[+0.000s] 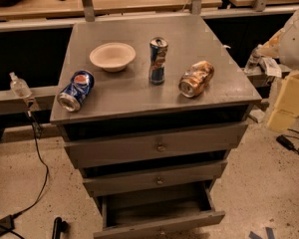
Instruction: Place orange can into bottom drawer
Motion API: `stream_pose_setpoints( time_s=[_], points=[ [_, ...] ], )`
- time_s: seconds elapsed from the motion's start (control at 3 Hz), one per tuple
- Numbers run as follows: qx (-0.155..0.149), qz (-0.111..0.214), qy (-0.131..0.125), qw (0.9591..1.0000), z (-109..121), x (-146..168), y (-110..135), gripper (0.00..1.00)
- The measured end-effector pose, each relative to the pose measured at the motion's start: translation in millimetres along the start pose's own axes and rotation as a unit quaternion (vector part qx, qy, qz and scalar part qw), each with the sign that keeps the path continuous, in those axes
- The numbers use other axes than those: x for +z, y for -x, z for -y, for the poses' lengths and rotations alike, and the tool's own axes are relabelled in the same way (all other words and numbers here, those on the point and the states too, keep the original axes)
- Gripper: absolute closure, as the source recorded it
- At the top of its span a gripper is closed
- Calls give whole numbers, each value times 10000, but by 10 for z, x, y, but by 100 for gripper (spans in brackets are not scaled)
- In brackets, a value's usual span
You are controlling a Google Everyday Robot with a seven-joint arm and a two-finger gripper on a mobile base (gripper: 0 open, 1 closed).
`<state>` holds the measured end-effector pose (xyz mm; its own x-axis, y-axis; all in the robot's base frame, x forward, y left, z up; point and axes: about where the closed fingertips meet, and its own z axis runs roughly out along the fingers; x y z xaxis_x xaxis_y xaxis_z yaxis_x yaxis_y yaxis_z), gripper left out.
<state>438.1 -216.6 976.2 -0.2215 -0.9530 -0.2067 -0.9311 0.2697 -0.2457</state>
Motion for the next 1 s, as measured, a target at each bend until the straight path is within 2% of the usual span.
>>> stream_pose_setpoints(
  time_s=[0.33, 0.67, 1.0],
  points=[
    [0, 0, -1, 10000, 0, 0, 0, 0],
    [-378, 58, 60, 9993, 112, 135, 98, 0],
    [-1002, 315, 181, 9943, 422, 393, 246, 0]
  ],
)
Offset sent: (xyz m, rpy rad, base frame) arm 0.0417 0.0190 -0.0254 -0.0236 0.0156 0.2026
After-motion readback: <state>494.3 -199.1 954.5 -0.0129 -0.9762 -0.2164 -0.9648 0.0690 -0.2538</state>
